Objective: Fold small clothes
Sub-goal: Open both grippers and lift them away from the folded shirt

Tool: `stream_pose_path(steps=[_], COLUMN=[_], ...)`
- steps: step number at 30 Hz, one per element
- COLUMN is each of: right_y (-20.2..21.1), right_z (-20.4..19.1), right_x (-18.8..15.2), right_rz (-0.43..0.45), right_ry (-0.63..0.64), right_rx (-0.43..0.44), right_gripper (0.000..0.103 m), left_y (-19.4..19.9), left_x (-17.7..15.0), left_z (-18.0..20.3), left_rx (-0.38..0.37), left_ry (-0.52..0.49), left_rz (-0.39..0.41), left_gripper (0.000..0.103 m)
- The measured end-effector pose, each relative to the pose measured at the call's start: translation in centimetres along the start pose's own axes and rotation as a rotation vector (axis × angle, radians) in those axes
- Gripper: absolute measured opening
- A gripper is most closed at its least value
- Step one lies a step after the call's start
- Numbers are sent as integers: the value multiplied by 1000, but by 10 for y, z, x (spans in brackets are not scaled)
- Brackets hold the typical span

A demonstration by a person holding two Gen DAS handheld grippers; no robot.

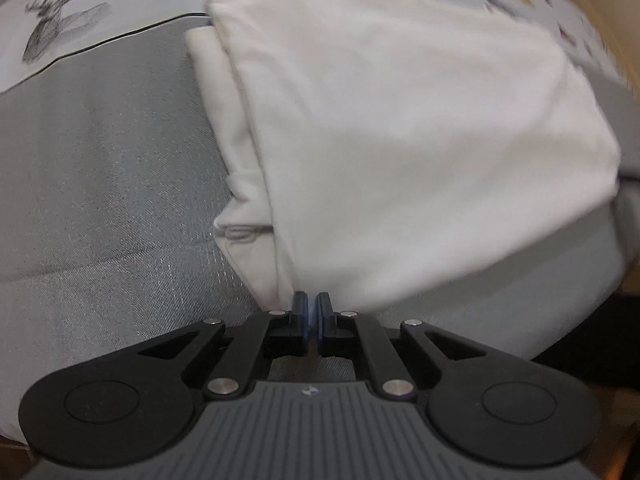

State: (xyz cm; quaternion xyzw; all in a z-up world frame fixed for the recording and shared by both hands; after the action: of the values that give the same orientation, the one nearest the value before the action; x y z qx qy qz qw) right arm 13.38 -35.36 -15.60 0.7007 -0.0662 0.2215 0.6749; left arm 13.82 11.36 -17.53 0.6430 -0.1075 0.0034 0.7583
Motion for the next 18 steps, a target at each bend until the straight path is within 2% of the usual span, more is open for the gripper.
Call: stream_pose_path(steps=[2,4,6,9,10,12,13,15,18], right_y=[-12,-10,-3,0,-4,-14,-19,-21,-9], right_z=[-1,-1,2,4,4,2,1,4,8], right_x=[-6,-2,5,9,9,5,4,6,13], right_rz=[-71,-56,-4,40,27,-28,-62,-76,-59], right_ry=[40,25,-8,-27,-17,18,38,29,-38], right_rx=[-47,-39,-10,11,5,-24,-47,-66,-64], right_gripper=[5,5,6,7,7,9,11,16,16], left_y=[11,24,30,23,14,0,-1,7,22], left_x=[5,10,15,18,17,12,14,22,32], left_z=[-6,-10,-13,-16,-19,-19,-16,-13,-12], left_rx=[-33,-47,-63,-38,-10,48,62,65,41], left_ry=[55,83,100,108,98,74,59,53,86], left_rz=[41,100,146,133,100,30,28,73,154], left_gripper=[5,6,6,6,6,14,14,15,15])
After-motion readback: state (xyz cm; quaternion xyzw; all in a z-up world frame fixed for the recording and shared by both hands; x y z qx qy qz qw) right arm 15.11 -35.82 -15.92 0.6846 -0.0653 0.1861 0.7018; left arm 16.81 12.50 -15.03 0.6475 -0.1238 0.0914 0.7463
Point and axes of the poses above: each gripper's, at about its wrist camera, not at the fingertips, and y roughly against the way its jaws point, z to its right, x to its top, the point moved 5 cm from there along -y, roughly the way its jaws point, and after that the axes turned 3 degrees about y, right-handed, at the moved point
